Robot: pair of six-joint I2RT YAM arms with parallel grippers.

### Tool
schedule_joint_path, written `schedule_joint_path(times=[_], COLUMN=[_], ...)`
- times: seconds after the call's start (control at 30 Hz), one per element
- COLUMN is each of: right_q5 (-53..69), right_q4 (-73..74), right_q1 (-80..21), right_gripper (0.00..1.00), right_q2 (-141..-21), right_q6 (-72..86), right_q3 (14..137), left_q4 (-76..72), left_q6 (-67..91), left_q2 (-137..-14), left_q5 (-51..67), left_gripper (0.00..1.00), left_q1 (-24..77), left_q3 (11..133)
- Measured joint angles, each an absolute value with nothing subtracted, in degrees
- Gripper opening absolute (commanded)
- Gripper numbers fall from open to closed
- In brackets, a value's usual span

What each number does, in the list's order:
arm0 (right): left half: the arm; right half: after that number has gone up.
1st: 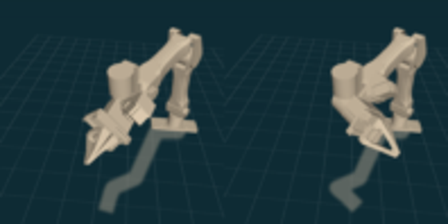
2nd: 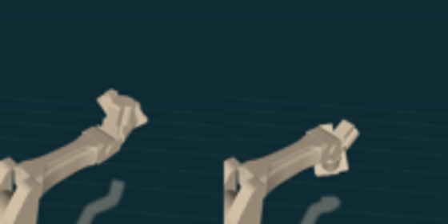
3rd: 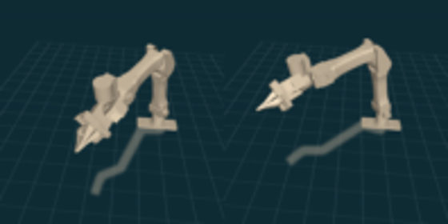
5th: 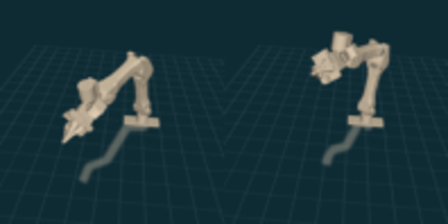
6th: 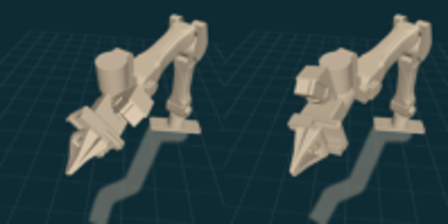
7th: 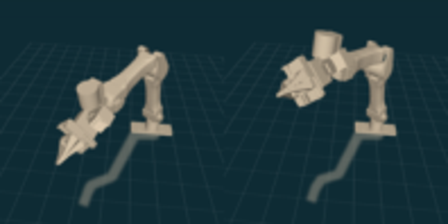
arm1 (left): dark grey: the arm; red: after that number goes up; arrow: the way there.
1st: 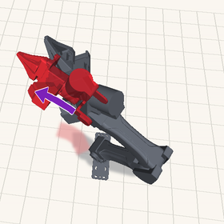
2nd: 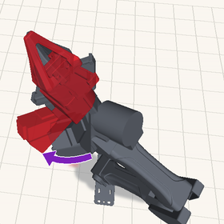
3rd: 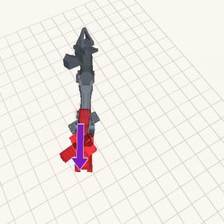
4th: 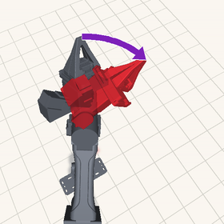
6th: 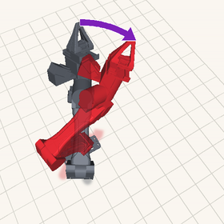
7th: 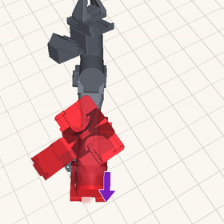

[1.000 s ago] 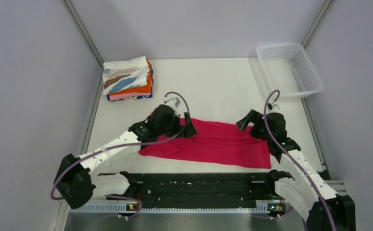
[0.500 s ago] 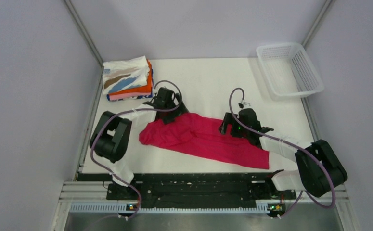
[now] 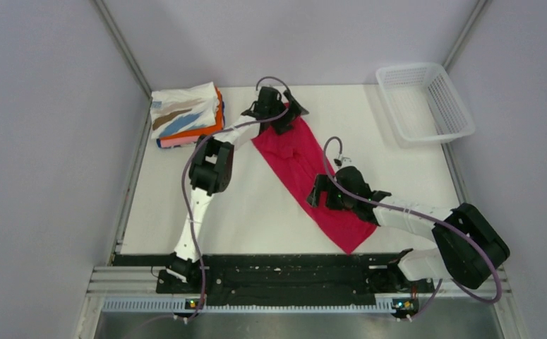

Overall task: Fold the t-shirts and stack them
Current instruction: Rotate the tshirt 90 degrees

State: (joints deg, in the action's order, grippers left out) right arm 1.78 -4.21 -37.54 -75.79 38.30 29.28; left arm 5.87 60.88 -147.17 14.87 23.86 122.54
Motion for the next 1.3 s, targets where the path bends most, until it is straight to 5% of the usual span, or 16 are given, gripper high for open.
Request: schedule_joint_path(times=[0.2,0.63,1.0,1.17,1.3], right_q5=[6.4,-5.1,-12.2,-9.4,-6.9], right_q4=[-6.0,6.4,20.5,25.6,28.8], right_q1=[-40.8,-41.2,-31.4,-30.9,-30.8], right_gripper=[0.99,0.99,0.97,0.95,0.88], right_q2=[-81.3,-69.3,-52.8,-51.3,-50.0], right_q6=[37.7,37.8,41.8,42.8,43.5], right_q3=[34.1,36.1,33.2,29.2,26.7], left_q4=[-8.0,-9.2,5.7,8.6,13.3], left_q6=[72.1,63.6,44.8,37.5,34.4], left_q2=[-165.3,-163.5,-115.9,-88.8,-79.8], left_q5=[13.4,13.2,14.6,9.0,6.2], left_gripper=[0.99,0.99,0.98,0.95,0.92], left_q1=[24.2,23.2,28.4,40.7,52.9], left_q3=[144.6,142.9,103.0,77.8,62.4])
